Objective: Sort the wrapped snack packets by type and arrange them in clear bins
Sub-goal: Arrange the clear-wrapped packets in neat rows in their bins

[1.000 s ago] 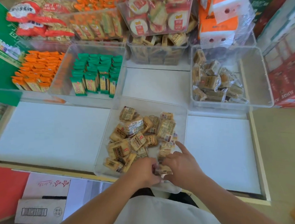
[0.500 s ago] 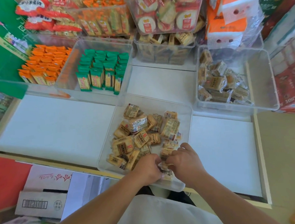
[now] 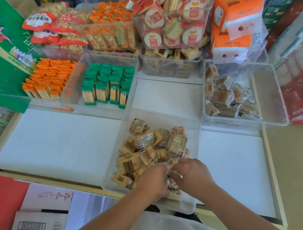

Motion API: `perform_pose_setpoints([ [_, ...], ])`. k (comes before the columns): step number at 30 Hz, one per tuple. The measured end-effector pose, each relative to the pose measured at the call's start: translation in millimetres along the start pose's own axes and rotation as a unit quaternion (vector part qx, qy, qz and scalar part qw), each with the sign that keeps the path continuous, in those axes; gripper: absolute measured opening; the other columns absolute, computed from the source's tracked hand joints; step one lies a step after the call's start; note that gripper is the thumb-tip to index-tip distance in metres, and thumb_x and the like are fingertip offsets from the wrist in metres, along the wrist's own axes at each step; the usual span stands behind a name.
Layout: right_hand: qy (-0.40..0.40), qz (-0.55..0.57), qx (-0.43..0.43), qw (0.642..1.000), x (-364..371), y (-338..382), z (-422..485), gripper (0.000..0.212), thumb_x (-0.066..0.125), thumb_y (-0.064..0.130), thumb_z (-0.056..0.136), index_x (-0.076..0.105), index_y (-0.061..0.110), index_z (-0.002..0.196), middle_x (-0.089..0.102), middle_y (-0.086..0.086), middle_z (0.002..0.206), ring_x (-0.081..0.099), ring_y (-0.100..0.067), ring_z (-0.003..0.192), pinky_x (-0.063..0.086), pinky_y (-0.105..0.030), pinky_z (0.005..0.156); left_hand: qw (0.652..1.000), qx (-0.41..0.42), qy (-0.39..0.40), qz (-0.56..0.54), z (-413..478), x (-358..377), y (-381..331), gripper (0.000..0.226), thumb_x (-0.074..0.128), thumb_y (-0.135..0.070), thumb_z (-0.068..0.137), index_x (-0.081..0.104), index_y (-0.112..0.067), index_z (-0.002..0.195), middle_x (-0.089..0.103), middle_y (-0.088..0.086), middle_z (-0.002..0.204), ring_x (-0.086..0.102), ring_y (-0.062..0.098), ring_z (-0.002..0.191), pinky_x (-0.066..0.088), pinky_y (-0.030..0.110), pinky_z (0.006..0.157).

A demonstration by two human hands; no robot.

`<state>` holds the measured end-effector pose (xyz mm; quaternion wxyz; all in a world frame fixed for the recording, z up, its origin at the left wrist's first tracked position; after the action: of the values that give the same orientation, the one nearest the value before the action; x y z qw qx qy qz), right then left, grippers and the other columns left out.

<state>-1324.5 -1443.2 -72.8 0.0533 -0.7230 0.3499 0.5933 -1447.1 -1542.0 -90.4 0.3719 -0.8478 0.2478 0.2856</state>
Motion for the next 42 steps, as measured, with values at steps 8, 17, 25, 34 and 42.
perform_pose_setpoints([
  [8,-0.138,0.039,0.042,0.989,-14,-22,70,0.047,0.078,0.020,0.079,0.068,0.018,0.125,0.062,-0.004,0.132,0.059,-0.030,0.121,0.061,-0.044,0.080,0.979,0.151,-0.122,0.064,67,-112,16,0.014,0.059,-0.015,0.097,0.069,-0.013,0.108,0.063,-0.001,0.109,0.059,0.018,0.099,0.054,0.042,0.087],
  [17,-0.103,0.052,0.096,0.989,-18,-19,72,0.070,0.091,0.030,0.061,0.062,0.026,0.125,0.060,0.005,0.102,0.066,-0.021,0.078,0.054,-0.031,0.060,0.960,0.256,-0.036,0.108,118,-93,-4,0.021,0.059,-0.003,0.090,0.069,-0.014,0.105,0.060,-0.004,0.096,0.056,0.018,0.096,0.053,0.039,0.086],
  [25,-0.221,0.314,0.165,0.909,-44,-45,16,0.049,0.087,0.004,0.075,0.072,0.022,0.118,0.057,0.011,0.102,0.061,-0.003,0.098,0.045,-0.004,0.077,0.995,0.030,0.074,-0.065,141,-89,-38,0.040,0.044,-0.026,0.109,0.051,-0.010,0.145,0.065,0.008,0.124,0.065,0.014,0.096,0.048,0.023,0.076],
  [34,-0.230,0.399,0.182,0.869,-54,-63,14,0.049,0.085,0.008,0.078,0.068,0.037,0.113,0.056,0.018,0.103,0.062,-0.004,0.097,0.049,-0.010,0.077,0.985,-0.017,0.166,-0.031,154,-74,-69,0.048,0.046,-0.020,0.107,0.039,-0.012,0.155,0.053,0.008,0.144,0.053,0.025,0.128,0.041,0.031,0.098],
  [42,-0.239,0.387,0.168,0.875,-41,-60,26,0.048,0.086,0.013,0.077,0.069,0.034,0.117,0.056,0.018,0.103,0.063,-0.007,0.098,0.051,-0.011,0.080,0.949,0.159,0.024,0.272,129,-122,-17,0.027,0.061,-0.010,0.091,0.066,-0.021,0.115,0.066,-0.003,0.102,0.060,0.023,0.100,0.045,0.035,0.086],
])
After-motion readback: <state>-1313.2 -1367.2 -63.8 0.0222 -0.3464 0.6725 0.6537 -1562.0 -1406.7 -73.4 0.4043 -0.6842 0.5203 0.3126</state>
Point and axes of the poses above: each hand's wrist, its own z-axis towards the middle knuckle, its own x-axis out of the palm, y = z × x, the point moved 2 cm from there along z, towards the middle knuckle
